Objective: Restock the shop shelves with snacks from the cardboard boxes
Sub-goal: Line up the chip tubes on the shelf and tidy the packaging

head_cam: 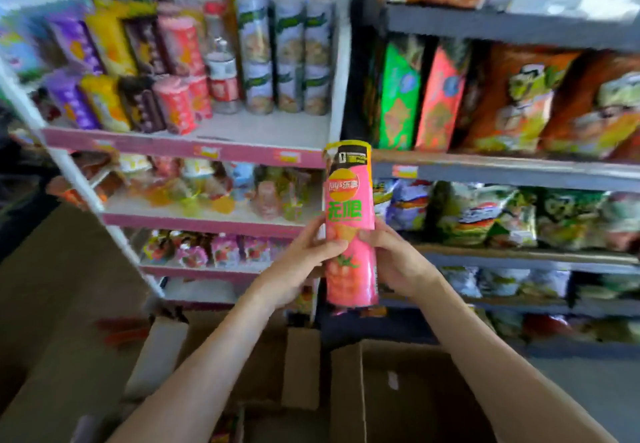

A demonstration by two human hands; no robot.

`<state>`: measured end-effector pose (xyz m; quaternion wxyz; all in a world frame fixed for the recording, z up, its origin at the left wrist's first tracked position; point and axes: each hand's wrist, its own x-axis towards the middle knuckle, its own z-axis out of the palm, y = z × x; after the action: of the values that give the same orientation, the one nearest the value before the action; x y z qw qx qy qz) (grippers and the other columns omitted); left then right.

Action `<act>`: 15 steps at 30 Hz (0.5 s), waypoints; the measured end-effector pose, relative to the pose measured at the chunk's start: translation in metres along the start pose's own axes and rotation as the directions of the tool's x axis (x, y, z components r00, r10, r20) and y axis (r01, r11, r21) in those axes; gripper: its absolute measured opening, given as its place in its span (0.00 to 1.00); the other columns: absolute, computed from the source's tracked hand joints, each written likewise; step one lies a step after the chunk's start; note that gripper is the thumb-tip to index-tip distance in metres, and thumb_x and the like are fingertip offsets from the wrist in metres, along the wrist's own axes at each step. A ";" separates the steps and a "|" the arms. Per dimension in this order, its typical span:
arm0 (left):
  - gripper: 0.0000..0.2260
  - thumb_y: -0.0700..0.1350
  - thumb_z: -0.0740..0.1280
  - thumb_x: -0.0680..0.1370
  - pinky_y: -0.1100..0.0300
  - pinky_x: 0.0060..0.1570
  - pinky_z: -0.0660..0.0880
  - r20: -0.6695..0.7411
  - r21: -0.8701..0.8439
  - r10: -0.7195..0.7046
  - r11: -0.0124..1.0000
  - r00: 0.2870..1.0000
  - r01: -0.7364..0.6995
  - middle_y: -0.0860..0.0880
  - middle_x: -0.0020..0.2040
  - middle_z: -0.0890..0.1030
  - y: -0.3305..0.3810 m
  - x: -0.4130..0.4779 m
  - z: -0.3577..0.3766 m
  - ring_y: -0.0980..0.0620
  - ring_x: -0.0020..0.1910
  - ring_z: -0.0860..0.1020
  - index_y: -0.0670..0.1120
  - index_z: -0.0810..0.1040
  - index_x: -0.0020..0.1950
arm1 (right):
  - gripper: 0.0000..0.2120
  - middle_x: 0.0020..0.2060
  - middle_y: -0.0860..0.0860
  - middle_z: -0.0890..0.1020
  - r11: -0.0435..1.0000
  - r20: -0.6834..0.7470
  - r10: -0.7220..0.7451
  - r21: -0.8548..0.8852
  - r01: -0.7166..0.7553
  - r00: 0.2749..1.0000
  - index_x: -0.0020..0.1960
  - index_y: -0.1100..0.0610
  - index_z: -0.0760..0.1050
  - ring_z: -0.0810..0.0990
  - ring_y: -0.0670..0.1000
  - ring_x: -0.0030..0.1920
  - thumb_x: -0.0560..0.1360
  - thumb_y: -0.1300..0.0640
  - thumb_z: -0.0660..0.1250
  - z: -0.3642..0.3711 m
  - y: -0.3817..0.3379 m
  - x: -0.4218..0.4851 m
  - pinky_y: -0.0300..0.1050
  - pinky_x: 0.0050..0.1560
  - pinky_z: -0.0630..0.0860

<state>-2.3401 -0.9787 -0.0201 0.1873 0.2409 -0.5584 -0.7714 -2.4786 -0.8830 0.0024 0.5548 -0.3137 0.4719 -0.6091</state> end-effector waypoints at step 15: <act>0.23 0.55 0.75 0.64 0.60 0.47 0.77 0.274 0.241 0.175 0.939 0.946 -0.244 0.51 0.55 0.81 0.056 0.100 0.383 0.53 0.51 0.82 0.61 0.74 0.57 | 0.26 0.53 0.55 0.83 0.921 -0.302 -0.350 -0.283 0.267 0.887 0.65 0.56 0.71 0.83 0.57 0.53 0.69 0.54 0.71 -0.269 -0.211 -0.203 0.51 0.53 0.80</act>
<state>-2.6428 -0.7566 0.1168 0.1626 0.1045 -0.7005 -0.6870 -2.7646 -0.6375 0.1295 0.3172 -0.3359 0.5743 -0.6758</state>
